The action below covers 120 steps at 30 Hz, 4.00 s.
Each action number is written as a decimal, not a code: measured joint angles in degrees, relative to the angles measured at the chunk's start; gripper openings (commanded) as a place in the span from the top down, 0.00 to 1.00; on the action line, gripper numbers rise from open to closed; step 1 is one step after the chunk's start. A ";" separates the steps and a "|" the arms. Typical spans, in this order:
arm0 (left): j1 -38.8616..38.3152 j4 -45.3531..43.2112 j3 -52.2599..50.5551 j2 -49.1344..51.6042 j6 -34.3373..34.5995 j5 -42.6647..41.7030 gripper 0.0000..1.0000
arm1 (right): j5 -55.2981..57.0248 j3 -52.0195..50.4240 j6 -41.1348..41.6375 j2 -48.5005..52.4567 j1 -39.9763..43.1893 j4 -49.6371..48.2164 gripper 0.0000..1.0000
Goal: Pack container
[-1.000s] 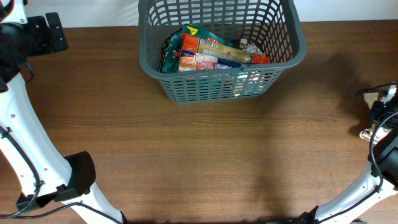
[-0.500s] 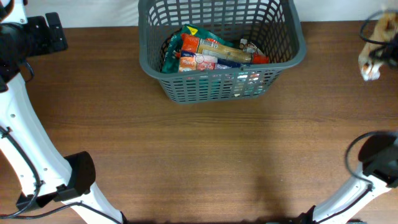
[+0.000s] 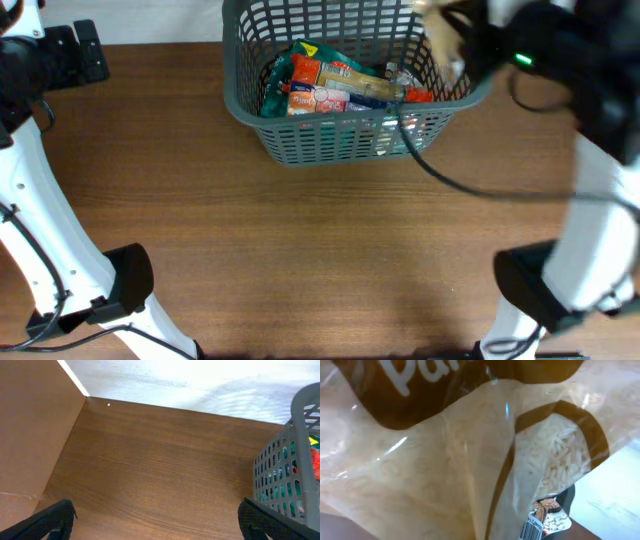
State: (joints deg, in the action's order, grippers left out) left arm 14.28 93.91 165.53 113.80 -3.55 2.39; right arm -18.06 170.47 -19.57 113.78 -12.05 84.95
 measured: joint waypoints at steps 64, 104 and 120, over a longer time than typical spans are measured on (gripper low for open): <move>0.04 -0.02 -0.04 0.00 0.00 0.00 0.01 | 26.34 -17.99 10.43 -16.92 15.41 -5.73 0.01; 0.04 0.00 -0.22 0.00 0.17 -0.02 0.01 | 11.85 -157.06 10.62 -104.06 15.54 -68.76 0.01; 0.04 0.00 -0.22 0.00 0.17 -0.02 0.01 | 11.47 -162.94 10.62 -112.87 17.11 -68.76 0.01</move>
State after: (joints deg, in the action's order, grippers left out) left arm 14.33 93.91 165.31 113.80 -3.38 2.37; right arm -6.59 7.53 -8.95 0.91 5.06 16.19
